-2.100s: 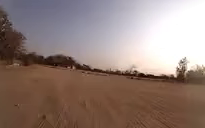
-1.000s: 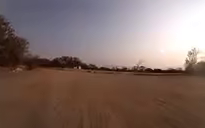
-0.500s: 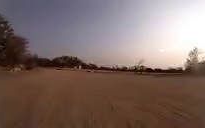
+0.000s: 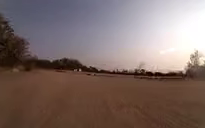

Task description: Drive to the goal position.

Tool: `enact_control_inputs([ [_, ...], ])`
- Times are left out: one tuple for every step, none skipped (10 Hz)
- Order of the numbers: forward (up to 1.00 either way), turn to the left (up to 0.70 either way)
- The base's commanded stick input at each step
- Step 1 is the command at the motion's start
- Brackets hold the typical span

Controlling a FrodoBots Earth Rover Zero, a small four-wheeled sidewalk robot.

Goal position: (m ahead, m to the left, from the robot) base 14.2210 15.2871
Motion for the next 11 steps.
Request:
enact_control_inputs([
  [0.7,0.0],
  [0.7,0.0],
  [0.7,0.0],
  [0.7,0.0],
  [0.7,0.0],
  [0.7,0.0],
  [0.7,0.06],
  [0.7,0.15],
  [0.7,0.35],
  [0.7,0.35],
  [0.7,0.31],
])
